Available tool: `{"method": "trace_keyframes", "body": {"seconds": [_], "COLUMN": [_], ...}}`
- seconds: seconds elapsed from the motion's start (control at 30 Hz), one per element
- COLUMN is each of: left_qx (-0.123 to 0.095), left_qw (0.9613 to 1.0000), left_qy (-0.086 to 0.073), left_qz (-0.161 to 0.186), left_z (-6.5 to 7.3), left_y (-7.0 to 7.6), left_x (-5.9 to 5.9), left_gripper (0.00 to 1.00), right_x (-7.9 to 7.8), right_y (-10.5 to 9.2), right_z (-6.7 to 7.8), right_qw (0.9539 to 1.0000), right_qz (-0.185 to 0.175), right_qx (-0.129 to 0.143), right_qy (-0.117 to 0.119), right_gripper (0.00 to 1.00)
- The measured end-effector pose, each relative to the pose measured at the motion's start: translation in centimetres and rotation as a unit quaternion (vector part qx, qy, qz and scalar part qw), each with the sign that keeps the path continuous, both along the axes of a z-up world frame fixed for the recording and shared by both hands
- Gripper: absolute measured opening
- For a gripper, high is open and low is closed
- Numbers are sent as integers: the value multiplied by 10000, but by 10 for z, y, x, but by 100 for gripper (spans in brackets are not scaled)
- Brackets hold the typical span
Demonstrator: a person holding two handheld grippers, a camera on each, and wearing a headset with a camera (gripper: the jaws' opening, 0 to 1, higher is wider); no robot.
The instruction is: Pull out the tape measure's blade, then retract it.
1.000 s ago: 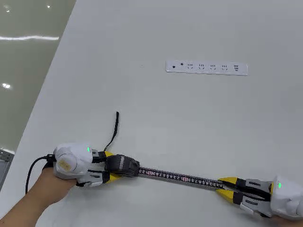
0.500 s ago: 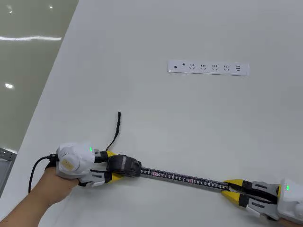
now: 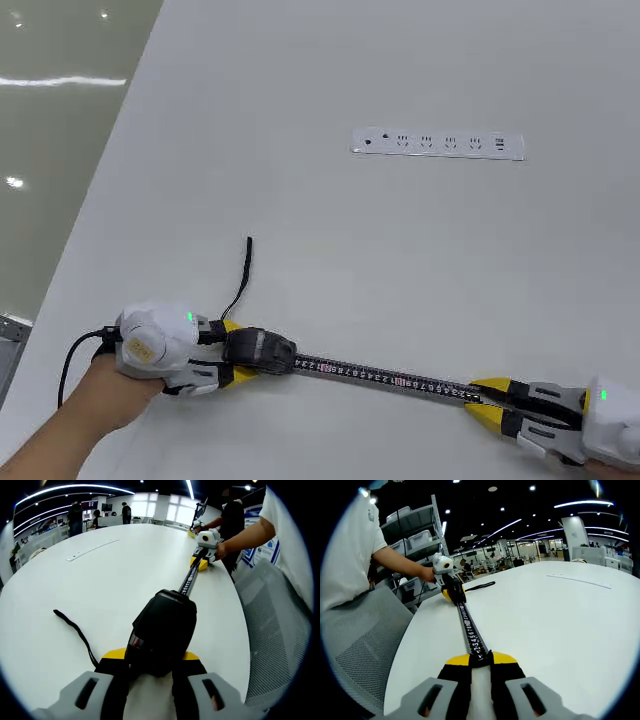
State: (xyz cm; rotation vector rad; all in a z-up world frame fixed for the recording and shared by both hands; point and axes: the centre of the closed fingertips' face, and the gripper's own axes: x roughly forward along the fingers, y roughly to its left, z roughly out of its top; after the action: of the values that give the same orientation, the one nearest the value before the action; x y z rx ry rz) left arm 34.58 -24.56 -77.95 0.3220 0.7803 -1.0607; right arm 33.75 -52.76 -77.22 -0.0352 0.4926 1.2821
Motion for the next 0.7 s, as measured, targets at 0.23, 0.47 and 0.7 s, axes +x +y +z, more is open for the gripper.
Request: {"method": "trace_keyframes", "body": {"seconds": [0.23, 0.47, 0.7], "left_qx": [40, 103, 141], "left_qw": [10000, 9999, 9998], "left_qy": [10, 93, 76], "left_qz": [-29, 86, 93], "left_z": [0, -1, 0], "left_y": [0, 2, 2], "left_x": [0, -1, -1], "left_gripper": [30, 31, 31], "right_x": [-1, -1, -4], "right_y": [1, 2, 6], "right_z": [1, 0, 2], "right_qw": [10000, 9999, 9999], "right_qz": [-18, 16, 48], "right_qx": [-20, -108, -101], "right_qy": [18, -57, -13], "right_gripper": [13, 14, 18]}}
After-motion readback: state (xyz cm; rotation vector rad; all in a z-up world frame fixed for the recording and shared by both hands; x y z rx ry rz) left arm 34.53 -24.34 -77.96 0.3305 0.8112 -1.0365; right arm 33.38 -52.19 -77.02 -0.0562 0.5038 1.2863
